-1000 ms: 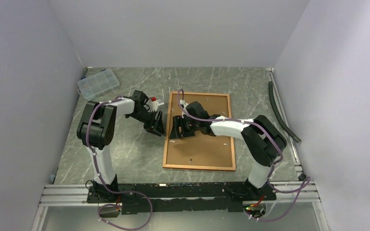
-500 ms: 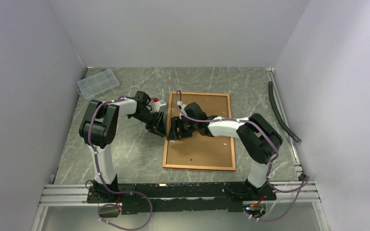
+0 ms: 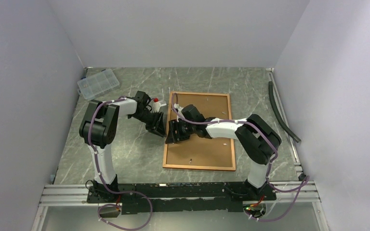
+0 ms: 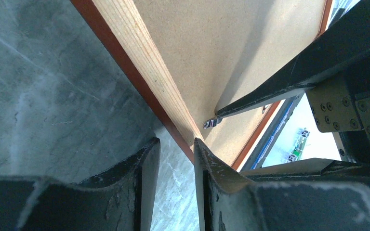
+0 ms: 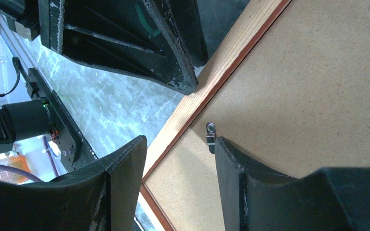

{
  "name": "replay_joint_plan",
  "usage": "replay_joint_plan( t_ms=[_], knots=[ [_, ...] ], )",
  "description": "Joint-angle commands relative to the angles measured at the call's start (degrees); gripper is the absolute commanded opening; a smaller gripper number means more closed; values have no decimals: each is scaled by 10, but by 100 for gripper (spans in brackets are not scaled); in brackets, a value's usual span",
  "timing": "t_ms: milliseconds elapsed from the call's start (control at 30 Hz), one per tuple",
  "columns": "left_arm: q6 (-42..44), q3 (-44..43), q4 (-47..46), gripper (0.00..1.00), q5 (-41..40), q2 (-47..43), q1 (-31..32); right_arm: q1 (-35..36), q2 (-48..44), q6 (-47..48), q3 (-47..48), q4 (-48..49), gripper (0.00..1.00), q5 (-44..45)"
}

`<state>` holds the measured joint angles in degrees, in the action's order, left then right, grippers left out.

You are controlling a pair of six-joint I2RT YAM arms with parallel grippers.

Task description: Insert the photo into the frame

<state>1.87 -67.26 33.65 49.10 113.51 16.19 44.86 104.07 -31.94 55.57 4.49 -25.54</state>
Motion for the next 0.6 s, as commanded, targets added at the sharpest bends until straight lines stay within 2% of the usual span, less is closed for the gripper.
replay_joint_plan(
  t_ms=[0,567],
  knots=[
    [6,-9,1,37,-5,3,3,6,1,4,16,6,57,-11],
    [10,-14,10,35,-9,-5,3,10,32,-27,26,36,53,-16]
  ],
)
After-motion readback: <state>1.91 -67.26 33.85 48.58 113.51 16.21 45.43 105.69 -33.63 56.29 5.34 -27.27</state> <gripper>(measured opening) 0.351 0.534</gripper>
